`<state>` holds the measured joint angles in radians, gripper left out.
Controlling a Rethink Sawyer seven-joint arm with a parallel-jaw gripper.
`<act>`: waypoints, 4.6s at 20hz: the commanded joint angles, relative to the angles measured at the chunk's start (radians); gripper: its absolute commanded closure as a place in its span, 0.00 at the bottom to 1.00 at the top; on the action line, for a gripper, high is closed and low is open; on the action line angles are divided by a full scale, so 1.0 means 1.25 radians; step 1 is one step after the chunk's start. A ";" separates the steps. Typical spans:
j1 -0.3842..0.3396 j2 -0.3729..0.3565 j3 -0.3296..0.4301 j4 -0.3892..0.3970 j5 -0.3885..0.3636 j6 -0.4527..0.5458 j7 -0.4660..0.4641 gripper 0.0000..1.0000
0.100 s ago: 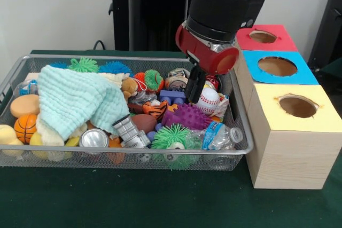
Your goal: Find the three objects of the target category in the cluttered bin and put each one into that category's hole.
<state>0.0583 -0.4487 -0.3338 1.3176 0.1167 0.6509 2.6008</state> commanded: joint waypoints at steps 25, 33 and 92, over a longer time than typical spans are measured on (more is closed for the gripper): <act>0.015 -0.025 0.037 0.130 0.003 0.010 0.005 1.00; 0.017 -0.022 0.045 0.218 -0.032 -0.099 0.010 1.00; 0.033 -0.006 0.133 0.195 0.058 -0.080 0.050 1.00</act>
<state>0.1324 -0.3837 -0.2943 1.4901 0.1453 0.4944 2.6008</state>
